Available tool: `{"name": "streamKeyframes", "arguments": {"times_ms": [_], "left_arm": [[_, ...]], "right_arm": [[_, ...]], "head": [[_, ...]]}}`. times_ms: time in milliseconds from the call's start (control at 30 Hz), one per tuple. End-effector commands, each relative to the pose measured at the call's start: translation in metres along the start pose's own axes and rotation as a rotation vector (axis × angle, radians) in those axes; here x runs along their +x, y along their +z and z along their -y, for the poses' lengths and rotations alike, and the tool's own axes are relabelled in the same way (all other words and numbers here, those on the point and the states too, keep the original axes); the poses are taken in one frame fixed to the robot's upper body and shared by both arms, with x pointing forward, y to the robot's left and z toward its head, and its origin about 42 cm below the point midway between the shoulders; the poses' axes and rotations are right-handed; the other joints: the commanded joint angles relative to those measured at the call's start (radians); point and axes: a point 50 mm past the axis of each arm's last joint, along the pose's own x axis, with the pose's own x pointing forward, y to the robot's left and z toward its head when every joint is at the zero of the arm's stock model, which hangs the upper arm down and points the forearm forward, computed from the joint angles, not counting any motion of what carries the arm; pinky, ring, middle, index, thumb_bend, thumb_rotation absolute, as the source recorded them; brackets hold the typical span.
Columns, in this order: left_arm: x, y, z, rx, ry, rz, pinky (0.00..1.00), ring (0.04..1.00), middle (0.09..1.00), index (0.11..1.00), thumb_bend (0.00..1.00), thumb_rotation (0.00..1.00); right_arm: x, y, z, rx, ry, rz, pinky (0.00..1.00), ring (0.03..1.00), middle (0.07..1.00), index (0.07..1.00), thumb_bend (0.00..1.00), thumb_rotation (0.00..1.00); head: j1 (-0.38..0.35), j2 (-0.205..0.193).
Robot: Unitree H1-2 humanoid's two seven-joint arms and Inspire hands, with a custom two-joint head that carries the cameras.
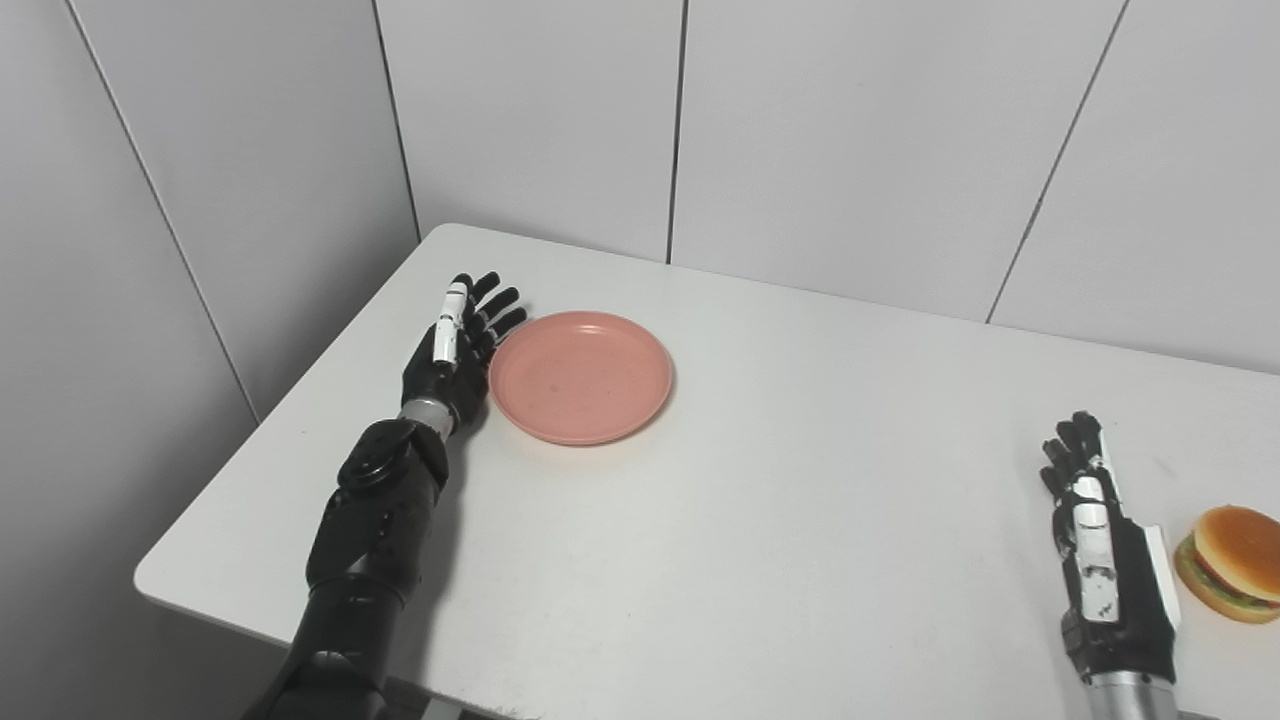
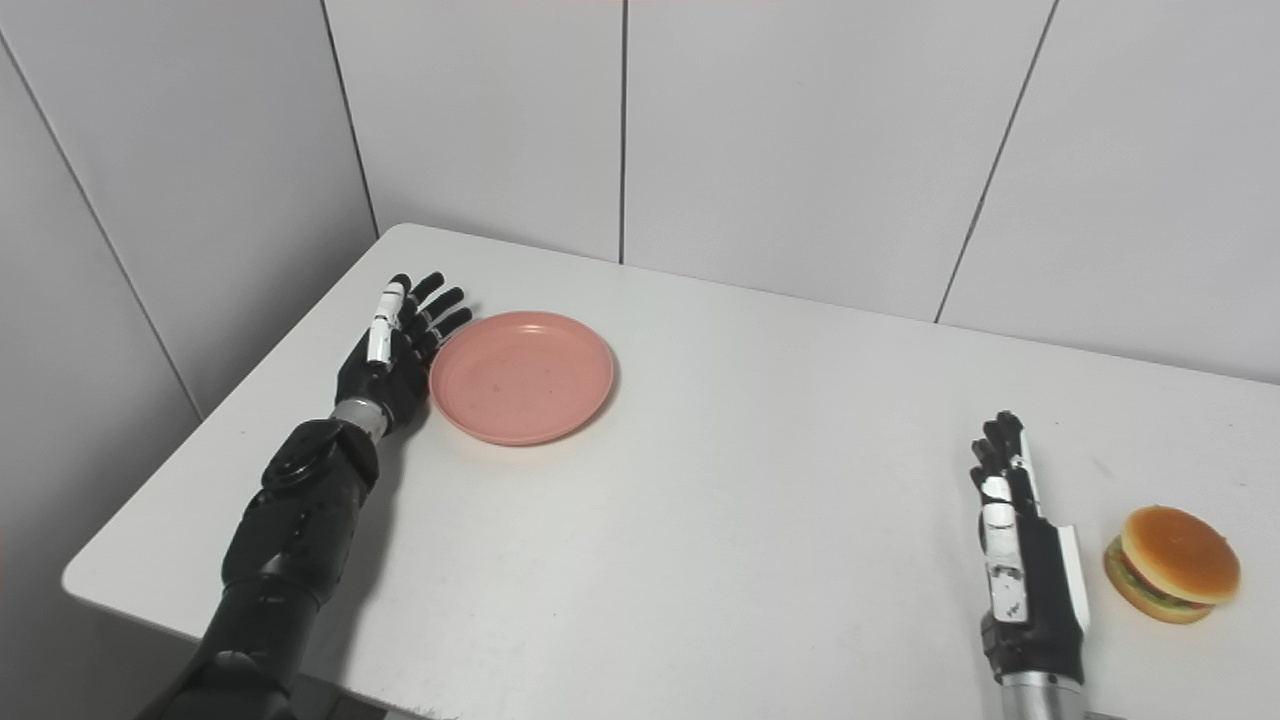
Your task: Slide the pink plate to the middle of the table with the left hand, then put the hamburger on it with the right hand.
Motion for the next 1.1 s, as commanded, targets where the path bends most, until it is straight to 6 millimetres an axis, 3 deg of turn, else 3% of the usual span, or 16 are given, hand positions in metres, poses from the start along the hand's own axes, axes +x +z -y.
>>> {"name": "streamKeyframes", "arguments": {"times_ms": [0, 500, 1067], "left_arm": [[0.004, -0.001, 0.014, -0.020, -0.056, -0.035, 0.88, 0.873, 0.878, 0.878, 0.35, 1.00], [-0.010, -0.018, 0.070, -0.039, -0.207, -0.109, 0.87, 0.866, 0.872, 0.864, 0.36, 1.00], [-0.049, -0.047, 0.143, -0.054, -0.379, -0.173, 0.88, 0.878, 0.887, 0.881, 0.35, 1.00]], "right_arm": [[-0.019, -0.019, -0.005, 0.018, -0.014, -0.077, 1.00, 0.981, 0.987, 0.997, 0.36, 1.00], [-0.015, -0.010, -0.012, 0.030, -0.031, -0.048, 0.98, 0.969, 0.979, 0.992, 0.35, 1.00], [-0.014, 0.002, -0.023, 0.028, -0.050, -0.046, 0.98, 0.958, 0.965, 0.977, 0.33, 1.00]], "head": [[-0.007, 0.005], [-0.053, 0.044], [-0.106, 0.080]]}}
